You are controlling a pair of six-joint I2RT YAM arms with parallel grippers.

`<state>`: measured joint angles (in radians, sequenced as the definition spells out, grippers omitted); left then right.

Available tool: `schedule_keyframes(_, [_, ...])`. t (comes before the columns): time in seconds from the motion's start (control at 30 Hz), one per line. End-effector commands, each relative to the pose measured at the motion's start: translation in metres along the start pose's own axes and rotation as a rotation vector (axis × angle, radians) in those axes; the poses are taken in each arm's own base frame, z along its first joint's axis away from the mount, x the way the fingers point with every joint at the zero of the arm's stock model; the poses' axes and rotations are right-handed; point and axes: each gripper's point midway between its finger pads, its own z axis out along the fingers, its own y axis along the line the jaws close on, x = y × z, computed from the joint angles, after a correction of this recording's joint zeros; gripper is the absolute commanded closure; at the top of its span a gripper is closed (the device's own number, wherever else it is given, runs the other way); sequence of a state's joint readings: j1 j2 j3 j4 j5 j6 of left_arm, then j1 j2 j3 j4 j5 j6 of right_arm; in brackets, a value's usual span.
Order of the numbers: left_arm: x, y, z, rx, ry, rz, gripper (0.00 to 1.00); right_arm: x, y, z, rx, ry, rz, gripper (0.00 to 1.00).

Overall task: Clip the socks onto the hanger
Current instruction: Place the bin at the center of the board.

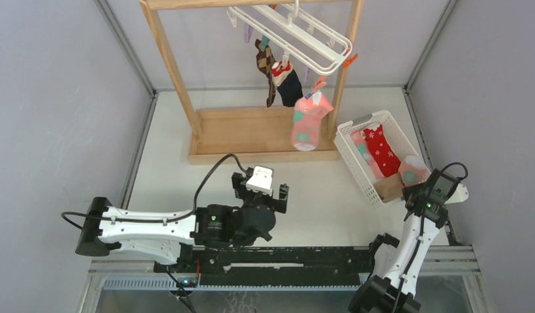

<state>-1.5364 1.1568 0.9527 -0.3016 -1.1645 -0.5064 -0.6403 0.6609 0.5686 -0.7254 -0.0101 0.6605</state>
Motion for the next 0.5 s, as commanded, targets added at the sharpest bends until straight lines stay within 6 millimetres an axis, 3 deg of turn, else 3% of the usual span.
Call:
schedule_keyframes(0.0, [-0.004, 0.026, -0.004, -0.074, -0.052, -0.065, 0.01, -0.026, 0.032, 0.004, -0.117, -0.075, 0.062, 1.00])
schedule_keyframes(0.23, [-0.012, 0.041, -0.005, -0.094, -0.063, -0.112, 0.02, -0.038, 0.028, 0.025, -0.054, -0.090, 0.120, 1.00])
schedule_keyframes(0.47, [-0.019, 0.048, -0.010, -0.095, -0.062, -0.139, 0.02, -0.045, 0.010, 0.040, 0.062, -0.113, 0.150, 1.00])
